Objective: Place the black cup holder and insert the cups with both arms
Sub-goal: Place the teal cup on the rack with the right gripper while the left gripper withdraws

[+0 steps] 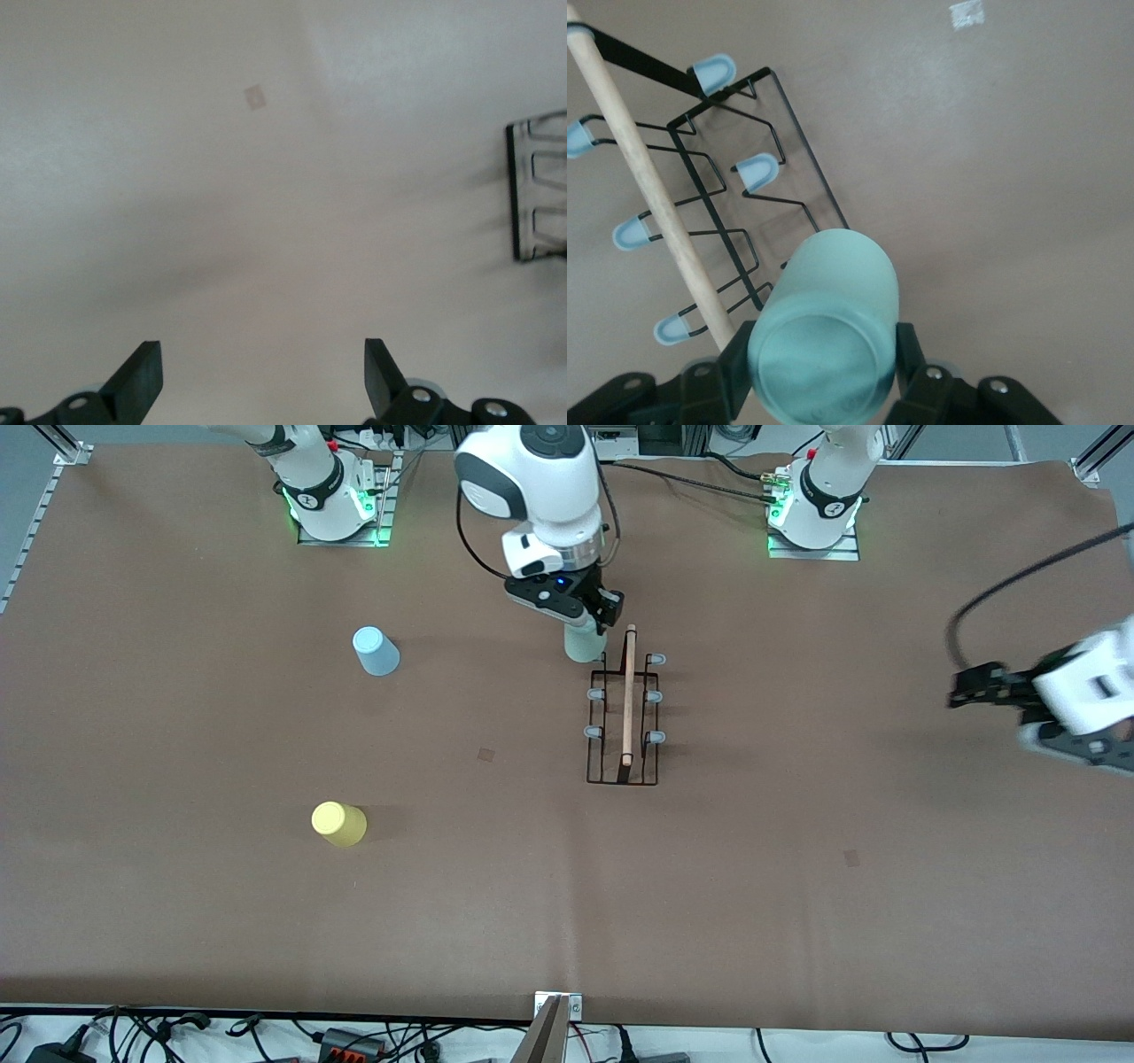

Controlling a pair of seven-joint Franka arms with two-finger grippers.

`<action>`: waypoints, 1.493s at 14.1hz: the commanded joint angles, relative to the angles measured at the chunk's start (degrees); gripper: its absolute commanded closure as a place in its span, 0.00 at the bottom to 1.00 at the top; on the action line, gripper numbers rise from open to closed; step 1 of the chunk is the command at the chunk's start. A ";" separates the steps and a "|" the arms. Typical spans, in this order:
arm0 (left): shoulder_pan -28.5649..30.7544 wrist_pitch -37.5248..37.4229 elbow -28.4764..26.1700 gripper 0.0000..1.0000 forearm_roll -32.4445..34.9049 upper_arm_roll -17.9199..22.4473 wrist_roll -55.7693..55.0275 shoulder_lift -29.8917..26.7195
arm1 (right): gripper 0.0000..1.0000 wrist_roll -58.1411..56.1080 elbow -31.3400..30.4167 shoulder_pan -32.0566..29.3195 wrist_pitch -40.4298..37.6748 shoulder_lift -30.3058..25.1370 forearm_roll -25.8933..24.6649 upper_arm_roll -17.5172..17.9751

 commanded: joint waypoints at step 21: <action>-1.10 -3.58 7.27 0.00 -1.31 -1.29 -14.02 -0.43 | 0.00 -55.30 -3.61 -30.46 -10.19 -3.71 -3.51 -0.30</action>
